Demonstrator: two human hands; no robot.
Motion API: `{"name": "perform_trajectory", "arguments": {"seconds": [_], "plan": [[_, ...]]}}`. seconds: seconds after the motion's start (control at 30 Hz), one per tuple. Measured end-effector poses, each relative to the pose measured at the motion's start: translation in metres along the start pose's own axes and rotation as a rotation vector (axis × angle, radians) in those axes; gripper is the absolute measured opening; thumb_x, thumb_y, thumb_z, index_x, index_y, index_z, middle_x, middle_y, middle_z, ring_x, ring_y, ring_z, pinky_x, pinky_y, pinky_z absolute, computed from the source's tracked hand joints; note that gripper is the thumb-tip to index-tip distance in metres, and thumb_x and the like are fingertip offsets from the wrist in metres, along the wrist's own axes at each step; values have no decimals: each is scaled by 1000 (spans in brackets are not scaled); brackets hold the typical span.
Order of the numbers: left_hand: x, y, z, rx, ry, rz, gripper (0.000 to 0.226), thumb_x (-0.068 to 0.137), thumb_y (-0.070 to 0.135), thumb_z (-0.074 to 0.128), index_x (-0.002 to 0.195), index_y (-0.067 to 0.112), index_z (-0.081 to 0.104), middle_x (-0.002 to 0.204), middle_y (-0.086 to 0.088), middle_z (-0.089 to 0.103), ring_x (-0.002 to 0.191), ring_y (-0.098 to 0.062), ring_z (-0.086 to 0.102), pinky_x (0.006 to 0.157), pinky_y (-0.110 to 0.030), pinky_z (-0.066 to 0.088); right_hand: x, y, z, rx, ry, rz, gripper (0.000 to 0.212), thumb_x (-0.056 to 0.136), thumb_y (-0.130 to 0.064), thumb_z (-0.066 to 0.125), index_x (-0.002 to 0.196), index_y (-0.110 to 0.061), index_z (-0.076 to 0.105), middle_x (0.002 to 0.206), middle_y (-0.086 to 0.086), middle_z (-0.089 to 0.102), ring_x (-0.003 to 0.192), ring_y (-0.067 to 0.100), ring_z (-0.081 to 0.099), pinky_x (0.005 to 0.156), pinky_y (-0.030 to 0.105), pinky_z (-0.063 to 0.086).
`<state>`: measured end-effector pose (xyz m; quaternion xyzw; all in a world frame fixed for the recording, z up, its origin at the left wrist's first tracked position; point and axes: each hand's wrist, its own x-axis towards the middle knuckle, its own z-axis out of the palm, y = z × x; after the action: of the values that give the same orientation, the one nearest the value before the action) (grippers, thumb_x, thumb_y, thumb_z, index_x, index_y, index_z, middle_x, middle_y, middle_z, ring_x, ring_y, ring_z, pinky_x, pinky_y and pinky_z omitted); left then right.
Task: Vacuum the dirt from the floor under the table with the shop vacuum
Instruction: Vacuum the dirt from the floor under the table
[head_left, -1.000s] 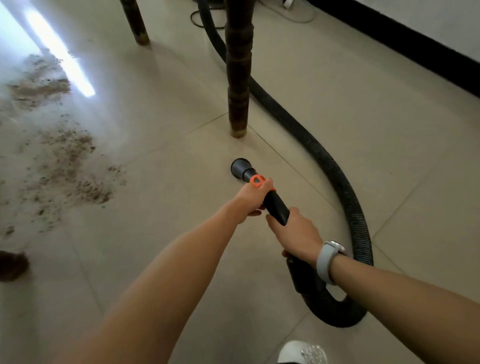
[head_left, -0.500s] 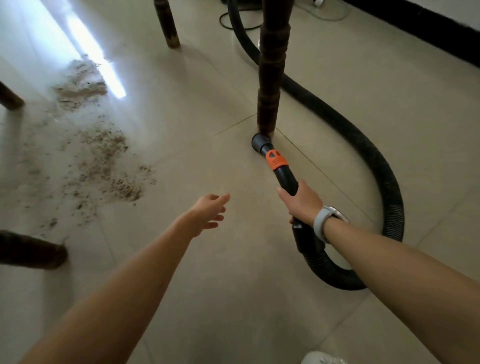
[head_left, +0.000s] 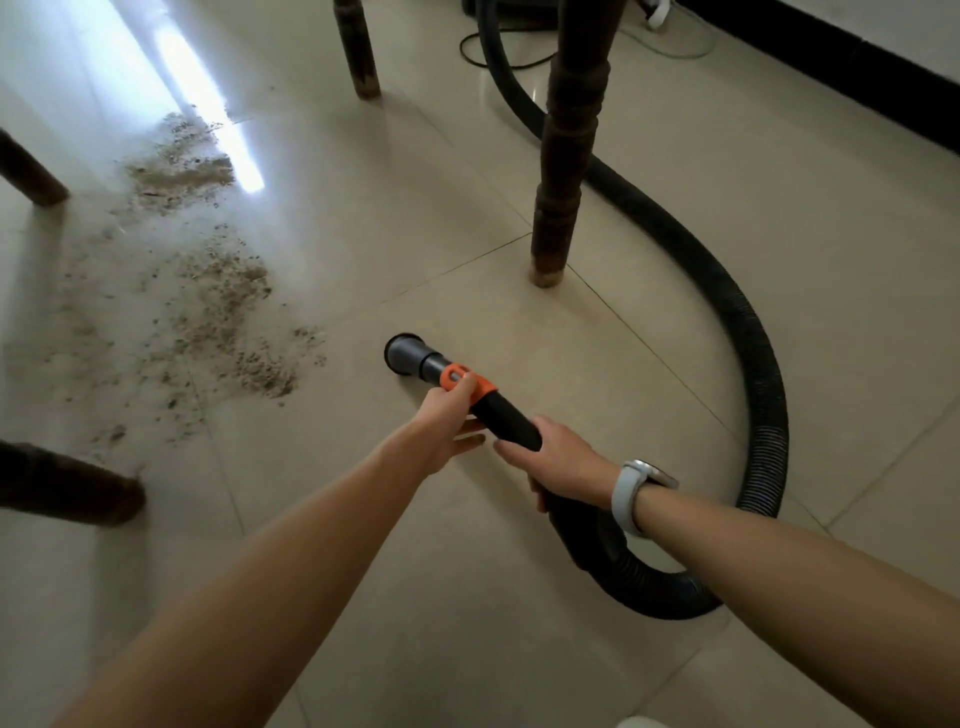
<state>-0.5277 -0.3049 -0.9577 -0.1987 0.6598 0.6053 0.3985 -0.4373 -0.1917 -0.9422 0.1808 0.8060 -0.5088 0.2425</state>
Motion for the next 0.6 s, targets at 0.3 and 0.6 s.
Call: {"name": "perform_trajectory", "arguments": {"seconds": [0.3, 0.6], "plan": [[-8, -1, -61, -184, 16, 15, 23, 98, 26, 49, 114, 12, 41, 99, -9, 59, 103, -26, 58, 87, -37, 49, 18, -32, 36, 167, -164, 73, 22, 95, -35, 51, 89, -14, 46, 63, 6, 53, 45, 20, 55, 45, 25, 48], [3, 6, -100, -327, 39, 136, 24, 96, 21, 54, 115, 11, 44, 106, -10, 59, 97, -22, 59, 76, -31, 51, 39, -77, 58, 42, -169, 137, 32, 95, -41, 50, 103, -10, 46, 68, 8, 54, 51, 21, 59, 53, 30, 53]]}}
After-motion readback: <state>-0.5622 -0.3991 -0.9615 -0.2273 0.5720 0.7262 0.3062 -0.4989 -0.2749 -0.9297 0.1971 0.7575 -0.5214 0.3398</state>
